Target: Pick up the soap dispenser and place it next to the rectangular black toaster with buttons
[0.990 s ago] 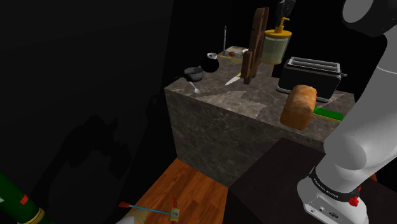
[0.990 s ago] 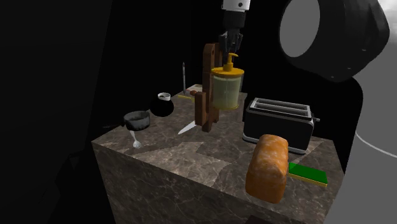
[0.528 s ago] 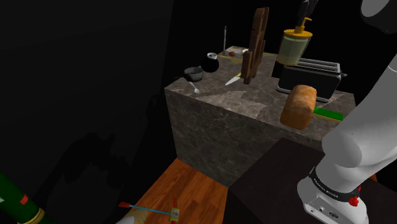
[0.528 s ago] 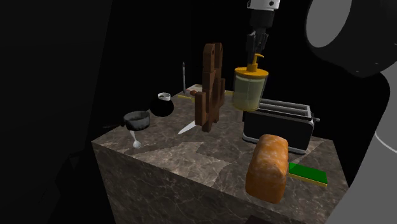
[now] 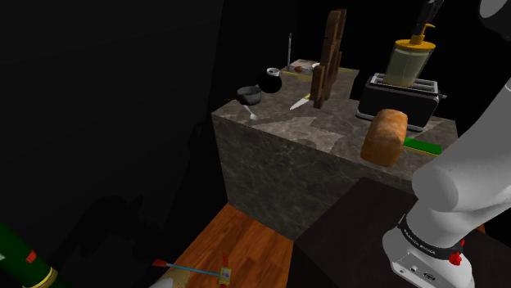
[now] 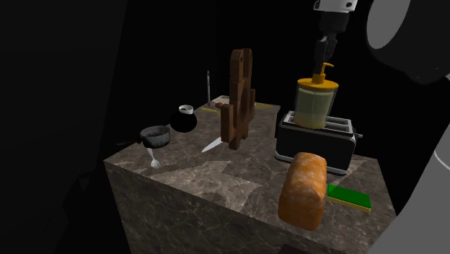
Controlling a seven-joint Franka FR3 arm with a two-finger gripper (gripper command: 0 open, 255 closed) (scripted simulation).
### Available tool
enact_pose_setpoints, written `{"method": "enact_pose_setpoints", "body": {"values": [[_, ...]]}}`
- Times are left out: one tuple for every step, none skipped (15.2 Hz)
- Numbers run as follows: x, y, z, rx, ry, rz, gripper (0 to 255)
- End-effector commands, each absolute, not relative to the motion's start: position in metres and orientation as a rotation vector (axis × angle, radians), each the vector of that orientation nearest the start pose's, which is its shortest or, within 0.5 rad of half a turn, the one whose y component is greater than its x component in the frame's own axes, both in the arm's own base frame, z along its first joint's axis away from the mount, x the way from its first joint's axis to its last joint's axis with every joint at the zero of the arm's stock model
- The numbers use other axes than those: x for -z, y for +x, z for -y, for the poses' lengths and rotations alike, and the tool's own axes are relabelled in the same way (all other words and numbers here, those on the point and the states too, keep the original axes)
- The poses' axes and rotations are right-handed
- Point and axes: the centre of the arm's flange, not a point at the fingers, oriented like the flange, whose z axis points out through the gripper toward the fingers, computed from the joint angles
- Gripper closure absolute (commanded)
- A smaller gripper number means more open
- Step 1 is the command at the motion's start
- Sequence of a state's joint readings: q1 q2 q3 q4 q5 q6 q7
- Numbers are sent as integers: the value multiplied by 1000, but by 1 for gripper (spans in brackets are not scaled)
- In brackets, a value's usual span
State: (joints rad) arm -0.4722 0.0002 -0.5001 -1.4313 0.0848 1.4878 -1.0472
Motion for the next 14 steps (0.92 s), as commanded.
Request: {"method": "enact_pose_setpoints", "body": {"values": [[-688,293,460,160,-3138,135,255],[-688,282,468,160,-3138,135,255],[-688,272,476,160,-3138,135,255],[-688,261,483,160,-3138,135,255],[-689,250,491,160,-3138,135,255],[-689,239,498,160,-3138,135,255],[-689,228,506,160,-3138,135,255],[-689,218,514,160,-3138,135,255],[-689,207,521,160,-3138,135,255],[-689,196,529,160,-3138,135,255],[-690,185,536,160,-3138,135,255],[-690,175,544,160,-3138,135,255],[-690,164,552,160,-3138,135,255],[-690,153,559,160,-3138,135,255]]}}
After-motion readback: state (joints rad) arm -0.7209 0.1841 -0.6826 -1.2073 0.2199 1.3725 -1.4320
